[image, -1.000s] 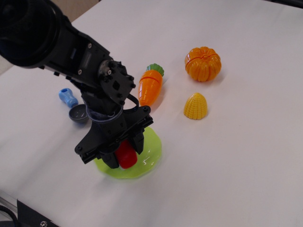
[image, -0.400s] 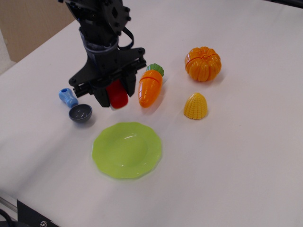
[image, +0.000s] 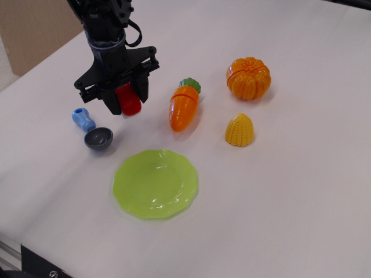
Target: Take sushi off plate
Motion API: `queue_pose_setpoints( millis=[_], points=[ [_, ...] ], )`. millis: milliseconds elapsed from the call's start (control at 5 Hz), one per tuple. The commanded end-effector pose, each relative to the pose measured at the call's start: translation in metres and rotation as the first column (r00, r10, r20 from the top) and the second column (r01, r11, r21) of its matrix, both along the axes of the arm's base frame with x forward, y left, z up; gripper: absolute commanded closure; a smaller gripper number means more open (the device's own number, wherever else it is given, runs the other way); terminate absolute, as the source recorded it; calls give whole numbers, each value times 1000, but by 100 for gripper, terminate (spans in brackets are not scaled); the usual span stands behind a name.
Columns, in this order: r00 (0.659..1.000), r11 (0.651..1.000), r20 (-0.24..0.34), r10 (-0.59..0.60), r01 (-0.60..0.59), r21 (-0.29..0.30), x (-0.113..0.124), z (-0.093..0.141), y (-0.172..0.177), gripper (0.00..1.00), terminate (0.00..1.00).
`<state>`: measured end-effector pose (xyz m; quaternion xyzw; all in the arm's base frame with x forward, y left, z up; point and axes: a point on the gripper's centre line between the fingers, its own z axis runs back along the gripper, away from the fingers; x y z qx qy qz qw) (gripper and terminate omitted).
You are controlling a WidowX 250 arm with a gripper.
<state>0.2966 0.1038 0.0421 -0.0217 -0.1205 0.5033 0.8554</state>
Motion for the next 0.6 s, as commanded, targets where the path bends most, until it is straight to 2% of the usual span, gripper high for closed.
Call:
queue_pose_setpoints(
  millis=[0, 200, 400],
  points=[
    [1000, 1000, 15, -25, 25, 4, 14, 0, -2, 100, 0],
    [999, 999, 1, -36, 36, -6, 11, -2, -7, 0, 0],
    [998, 998, -29, -57, 57, 21, 8, 3, -7, 0, 0]
  ],
)
